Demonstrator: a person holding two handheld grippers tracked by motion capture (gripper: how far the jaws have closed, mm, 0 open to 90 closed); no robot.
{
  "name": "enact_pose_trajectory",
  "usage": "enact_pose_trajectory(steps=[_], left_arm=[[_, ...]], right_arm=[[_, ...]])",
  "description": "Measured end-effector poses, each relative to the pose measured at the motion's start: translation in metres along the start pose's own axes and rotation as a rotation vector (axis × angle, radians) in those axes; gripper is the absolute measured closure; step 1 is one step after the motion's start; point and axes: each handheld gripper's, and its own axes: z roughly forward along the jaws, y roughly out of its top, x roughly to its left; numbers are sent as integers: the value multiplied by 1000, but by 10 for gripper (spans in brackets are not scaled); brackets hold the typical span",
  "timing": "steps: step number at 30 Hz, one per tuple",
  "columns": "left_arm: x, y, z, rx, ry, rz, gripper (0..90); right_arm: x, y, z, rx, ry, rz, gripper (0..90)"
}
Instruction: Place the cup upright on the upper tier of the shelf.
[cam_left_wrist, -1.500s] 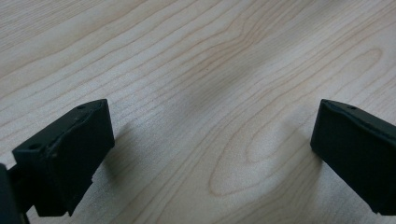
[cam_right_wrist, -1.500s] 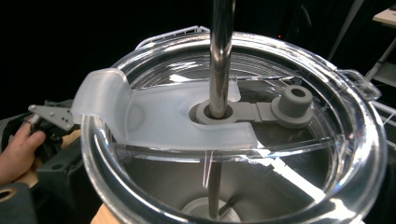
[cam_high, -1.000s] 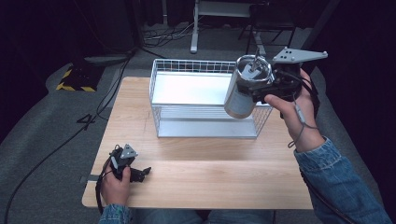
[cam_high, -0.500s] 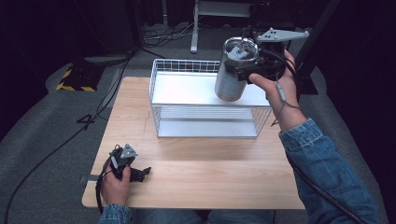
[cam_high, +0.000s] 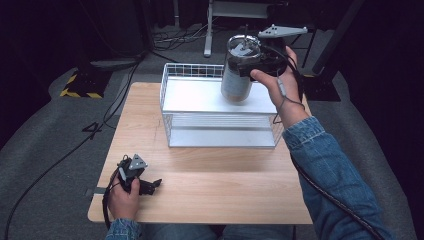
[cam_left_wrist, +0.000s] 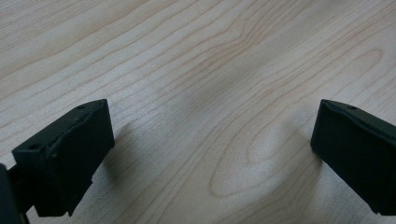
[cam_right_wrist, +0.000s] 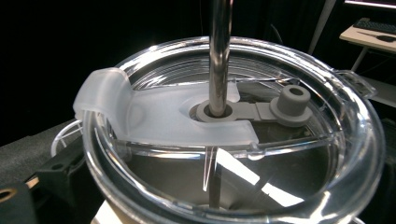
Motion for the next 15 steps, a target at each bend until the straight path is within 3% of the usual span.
enact_pose_trajectory(steps=[15], left_arm=[[0,0,0,1,0,0,0]], right_arm=[[-6,-9,29,41,-11,20,38]])
